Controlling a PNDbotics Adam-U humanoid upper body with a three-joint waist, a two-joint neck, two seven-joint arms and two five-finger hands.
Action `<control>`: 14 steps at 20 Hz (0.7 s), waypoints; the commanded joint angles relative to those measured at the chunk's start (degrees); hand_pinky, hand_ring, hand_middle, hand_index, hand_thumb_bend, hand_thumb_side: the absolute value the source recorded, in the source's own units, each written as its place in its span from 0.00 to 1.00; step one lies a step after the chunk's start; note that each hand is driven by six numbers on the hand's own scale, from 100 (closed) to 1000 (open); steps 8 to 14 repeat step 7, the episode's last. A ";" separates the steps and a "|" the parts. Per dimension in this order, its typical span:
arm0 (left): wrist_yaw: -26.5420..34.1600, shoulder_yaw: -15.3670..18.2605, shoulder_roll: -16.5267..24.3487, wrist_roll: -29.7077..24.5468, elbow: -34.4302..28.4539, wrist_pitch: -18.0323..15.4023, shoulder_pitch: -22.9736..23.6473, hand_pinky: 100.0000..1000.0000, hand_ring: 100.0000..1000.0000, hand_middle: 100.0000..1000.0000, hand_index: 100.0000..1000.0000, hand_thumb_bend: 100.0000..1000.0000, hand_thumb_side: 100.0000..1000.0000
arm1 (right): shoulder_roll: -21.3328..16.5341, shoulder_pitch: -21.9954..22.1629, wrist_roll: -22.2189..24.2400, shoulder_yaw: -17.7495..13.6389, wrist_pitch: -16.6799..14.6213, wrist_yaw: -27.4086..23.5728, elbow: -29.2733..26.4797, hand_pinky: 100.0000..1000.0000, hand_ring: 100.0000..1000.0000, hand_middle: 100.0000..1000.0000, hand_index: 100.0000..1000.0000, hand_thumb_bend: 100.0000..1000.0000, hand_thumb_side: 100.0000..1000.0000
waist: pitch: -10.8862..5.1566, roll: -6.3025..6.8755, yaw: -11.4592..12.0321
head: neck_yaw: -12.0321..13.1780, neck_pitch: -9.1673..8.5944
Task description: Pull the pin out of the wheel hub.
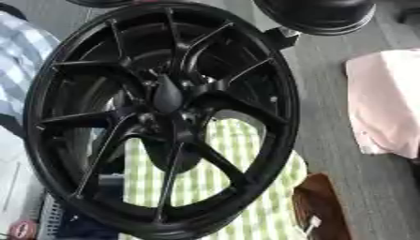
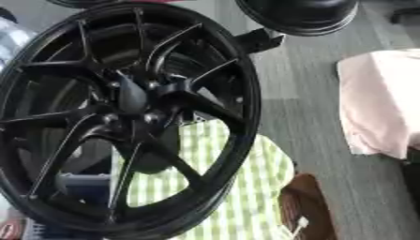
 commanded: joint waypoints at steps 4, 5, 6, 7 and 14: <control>-0.33 -0.05 1.07 -0.40 -1.60 0.12 -0.95 0.81 0.69 0.64 0.81 0.00 0.73 | -2.83 -4.98 0.97 3.18 -1.22 -5.68 -5.41 0.91 0.72 0.63 0.75 0.02 0.34 | -1.61 0.02 0.55 | -0.76 0.43; -0.34 -0.15 0.94 -0.45 -1.75 0.14 -1.05 0.81 0.69 0.64 0.81 0.00 0.73 | -2.58 -5.90 1.17 3.61 -1.26 -6.34 -5.81 0.91 0.71 0.62 0.74 0.00 0.34 | -1.62 0.01 0.61 | -0.79 0.51; -0.35 -0.27 0.76 -0.52 -1.92 0.15 -1.18 0.80 0.68 0.64 0.81 0.00 0.73 | -2.15 -7.01 1.44 4.13 -1.38 -7.40 -6.23 0.91 0.71 0.61 0.74 0.00 0.32 | -1.62 0.00 0.66 | -0.77 0.62; -0.33 -0.43 0.54 -0.60 -2.11 0.17 -1.36 0.80 0.68 0.64 0.81 0.00 0.73 | -1.76 -8.14 1.79 4.66 -1.40 -8.30 -6.57 0.90 0.71 0.61 0.74 0.00 0.32 | -1.62 0.00 0.71 | -0.70 0.74; -0.33 -0.43 0.54 -0.60 -2.11 0.17 -1.36 0.80 0.68 0.64 0.81 0.00 0.73 | -1.76 -8.14 1.79 4.66 -1.40 -8.30 -6.57 0.90 0.71 0.61 0.74 0.00 0.32 | -1.62 0.00 0.71 | -0.70 0.74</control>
